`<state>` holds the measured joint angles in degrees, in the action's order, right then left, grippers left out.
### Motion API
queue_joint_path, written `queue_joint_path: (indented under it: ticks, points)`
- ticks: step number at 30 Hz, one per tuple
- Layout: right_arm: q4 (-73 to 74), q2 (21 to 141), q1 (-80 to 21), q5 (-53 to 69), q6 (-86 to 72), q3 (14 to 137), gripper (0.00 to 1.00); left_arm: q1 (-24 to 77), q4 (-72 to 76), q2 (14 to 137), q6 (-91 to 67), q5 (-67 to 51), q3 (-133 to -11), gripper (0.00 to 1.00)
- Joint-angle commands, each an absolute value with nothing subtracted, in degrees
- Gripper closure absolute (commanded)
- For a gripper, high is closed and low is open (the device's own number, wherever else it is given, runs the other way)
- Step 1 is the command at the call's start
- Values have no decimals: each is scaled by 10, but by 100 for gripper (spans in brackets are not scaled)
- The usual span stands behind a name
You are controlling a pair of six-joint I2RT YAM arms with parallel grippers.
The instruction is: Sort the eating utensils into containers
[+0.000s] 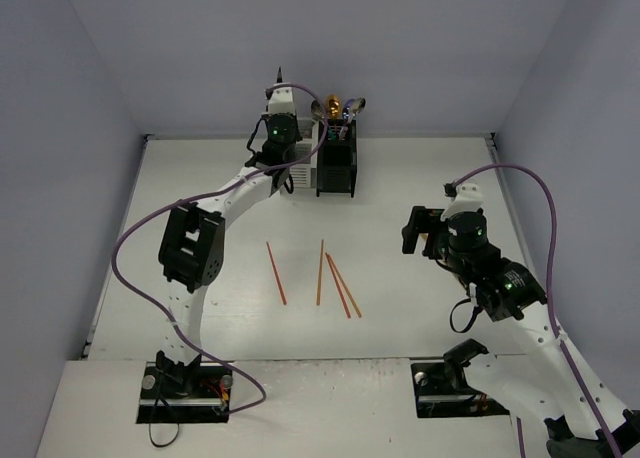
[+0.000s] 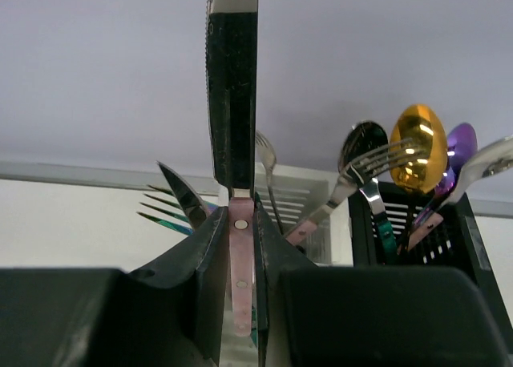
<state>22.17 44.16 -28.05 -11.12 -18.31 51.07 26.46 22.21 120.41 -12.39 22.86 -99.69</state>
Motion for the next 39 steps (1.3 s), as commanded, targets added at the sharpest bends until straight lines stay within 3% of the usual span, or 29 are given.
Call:
queue_joint_path:
  ticks: [1,4,8,13,18,21,28,33,39]
  points:
    - [205,455,-276,-139,-194,526,12,270,312,1187,-157,201,-988,100]
    - [208,457,-276,-137,-193,527,12,271,313,1185,-171,202,-971,100]
    - [212,455,-276,-137,-193,525,12,274,313,1179,-174,208,-958,89]
    - [215,462,-276,-134,-196,527,12,278,311,1163,-178,212,-943,70]
    - [224,497,-274,-122,-191,546,12,283,304,1125,-177,218,-924,40]
    - [239,539,-269,-104,-191,563,10,284,283,1081,-182,224,-889,30]
    - [257,612,-223,-82,-190,569,0,288,142,916,-212,216,-790,21]
    - [257,674,-111,-20,-185,553,0,286,-42,822,-216,169,-753,20]
    - [256,741,-35,10,-180,538,0,282,-139,737,-209,68,-673,20]
